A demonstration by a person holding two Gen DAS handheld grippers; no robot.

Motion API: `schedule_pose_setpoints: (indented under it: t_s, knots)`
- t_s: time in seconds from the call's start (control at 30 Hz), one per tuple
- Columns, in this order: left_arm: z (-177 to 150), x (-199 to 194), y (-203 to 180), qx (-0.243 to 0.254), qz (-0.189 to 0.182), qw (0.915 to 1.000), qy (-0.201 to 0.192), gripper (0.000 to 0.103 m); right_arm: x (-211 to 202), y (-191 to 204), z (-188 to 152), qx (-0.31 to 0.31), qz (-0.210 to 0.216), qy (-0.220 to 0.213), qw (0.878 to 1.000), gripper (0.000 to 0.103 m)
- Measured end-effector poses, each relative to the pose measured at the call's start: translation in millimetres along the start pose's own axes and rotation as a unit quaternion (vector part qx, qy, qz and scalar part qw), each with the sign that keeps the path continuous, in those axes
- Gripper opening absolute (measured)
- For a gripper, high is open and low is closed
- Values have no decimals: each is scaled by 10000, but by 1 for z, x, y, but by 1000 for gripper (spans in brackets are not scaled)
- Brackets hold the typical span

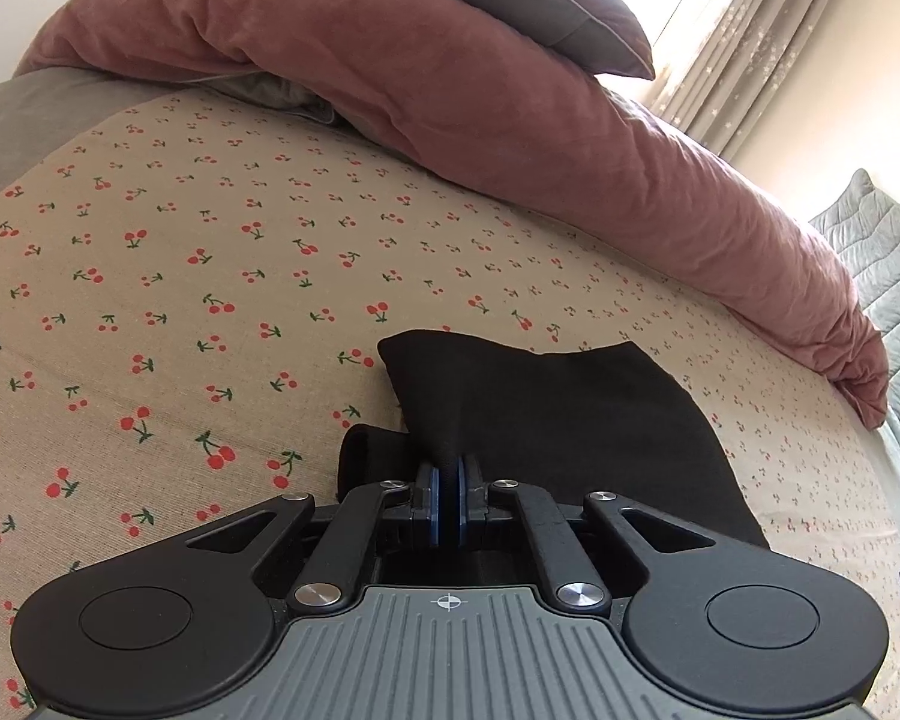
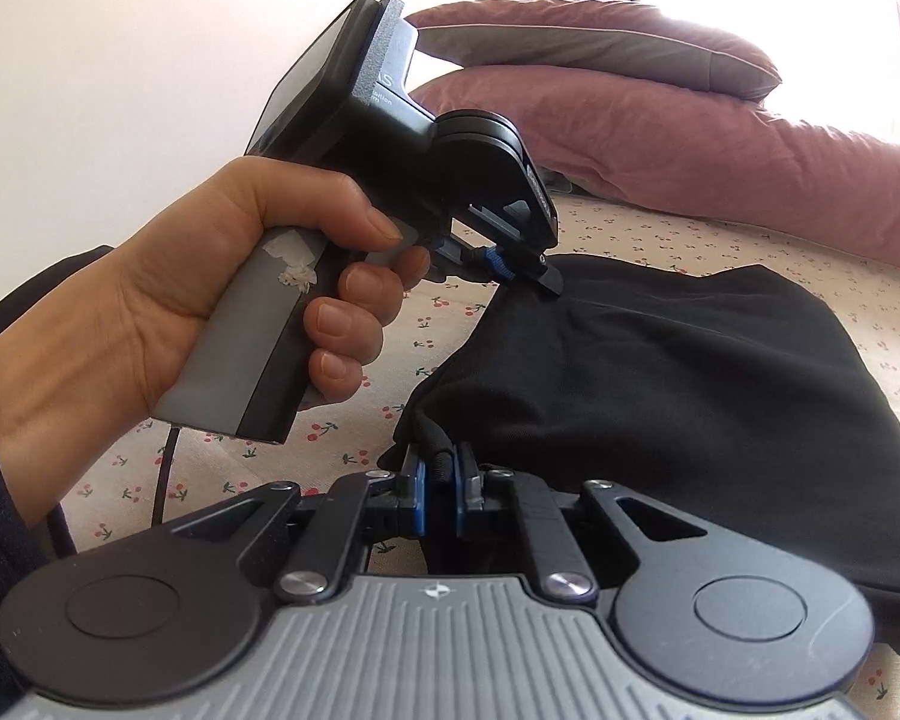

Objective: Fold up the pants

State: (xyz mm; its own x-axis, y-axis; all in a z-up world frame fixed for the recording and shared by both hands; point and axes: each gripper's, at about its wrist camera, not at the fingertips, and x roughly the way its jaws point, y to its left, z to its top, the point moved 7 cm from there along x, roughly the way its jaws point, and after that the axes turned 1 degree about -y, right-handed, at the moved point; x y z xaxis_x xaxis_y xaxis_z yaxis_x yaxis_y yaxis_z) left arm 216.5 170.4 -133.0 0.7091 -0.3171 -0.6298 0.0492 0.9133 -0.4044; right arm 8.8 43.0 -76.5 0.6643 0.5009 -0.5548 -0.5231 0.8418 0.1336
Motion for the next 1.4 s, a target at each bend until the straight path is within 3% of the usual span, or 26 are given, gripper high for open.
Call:
schedule_pose_setpoints:
  t_s: [0.13,0.2,0.3,0.6,0.77,0.87,1.03,1.1,1.17,1.23,1.27,1.3,1.4]
  knots:
    - [-1,-3,-8,235,299,9993,-14,9,-5,-11,2,71,212,69,9997,1]
    - [-1,-5,-8,250,323,9992,-20,10,-11,-20,6,311,450,156,9984,9]
    - [-2,-7,-5,211,344,9992,-19,11,-21,-32,12,565,767,276,9951,11]
    - [-2,-9,-11,282,760,9967,-52,11,-59,-68,18,1081,1208,399,9860,29]
    - [-3,-10,-16,385,1037,9938,-98,12,-54,-95,15,1252,628,551,9886,30]
    - [-4,-12,-15,276,1115,9932,-165,13,-34,-104,-5,1696,745,892,9786,30]
    - [-2,-25,-2,-422,1074,9930,-269,31,-32,-104,-5,1951,874,854,9731,30]
    - [0,-35,0,-582,1019,9925,-337,53,-32,-105,-4,2001,913,898,9714,30]
    - [1,-42,3,-630,1097,9912,-394,67,-35,-107,1,2014,967,980,9698,30]
    - [-3,-42,5,-641,1128,9910,-318,70,-41,-112,12,1995,1059,920,9698,32]
    - [-6,-41,6,-691,1096,9913,-244,70,-49,-120,20,2024,1027,768,9709,39]
    - [-10,-38,8,-792,1028,9914,-142,70,-55,-129,27,2074,949,643,9715,50]
    - [-21,-31,11,-1129,680,9912,133,70,-69,-176,47,2297,531,325,9713,57]
